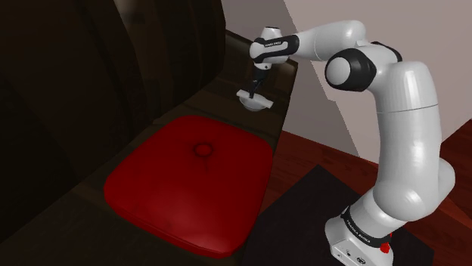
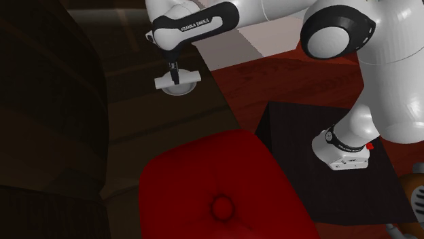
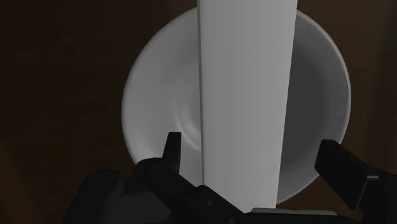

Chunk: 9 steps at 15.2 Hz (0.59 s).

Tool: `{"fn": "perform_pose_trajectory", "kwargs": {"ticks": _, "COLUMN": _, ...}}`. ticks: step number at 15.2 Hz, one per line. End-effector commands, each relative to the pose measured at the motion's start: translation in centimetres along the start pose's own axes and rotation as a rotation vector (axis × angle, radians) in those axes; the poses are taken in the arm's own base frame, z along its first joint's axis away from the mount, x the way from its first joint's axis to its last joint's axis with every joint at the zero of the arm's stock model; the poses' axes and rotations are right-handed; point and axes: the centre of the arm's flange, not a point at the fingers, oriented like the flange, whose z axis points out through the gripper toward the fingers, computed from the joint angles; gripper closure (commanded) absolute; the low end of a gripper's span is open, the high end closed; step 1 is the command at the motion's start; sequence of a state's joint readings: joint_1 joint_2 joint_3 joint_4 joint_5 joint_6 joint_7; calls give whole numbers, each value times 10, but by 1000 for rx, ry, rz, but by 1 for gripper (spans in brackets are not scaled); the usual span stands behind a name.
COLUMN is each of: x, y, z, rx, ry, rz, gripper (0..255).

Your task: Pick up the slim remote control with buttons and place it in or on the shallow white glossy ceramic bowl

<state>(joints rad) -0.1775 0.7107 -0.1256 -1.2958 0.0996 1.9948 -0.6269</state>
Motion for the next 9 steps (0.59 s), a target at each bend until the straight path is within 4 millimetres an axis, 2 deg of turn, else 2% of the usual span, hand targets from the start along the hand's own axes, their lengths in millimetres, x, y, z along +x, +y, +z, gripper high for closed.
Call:
{"fn": "perform_pose_trajectory", "kwargs": {"ticks": 1, "x": 1, "y": 2, "z": -22, "rx": 0, "ry": 0, "rz": 0, "gripper": 0}}
{"fn": "perform_pose_trajectory", "kwargs": {"ticks": 2, "x": 1, "y": 2, "z": -32, "rx": 0, "ry": 0, "rz": 0, "gripper": 0}}
{"fn": "perform_pose_trajectory", "kwargs": {"ticks": 9, "x": 1, "y": 2, "z": -32, "rx": 0, "ry": 0, "rz": 0, "gripper": 0}}
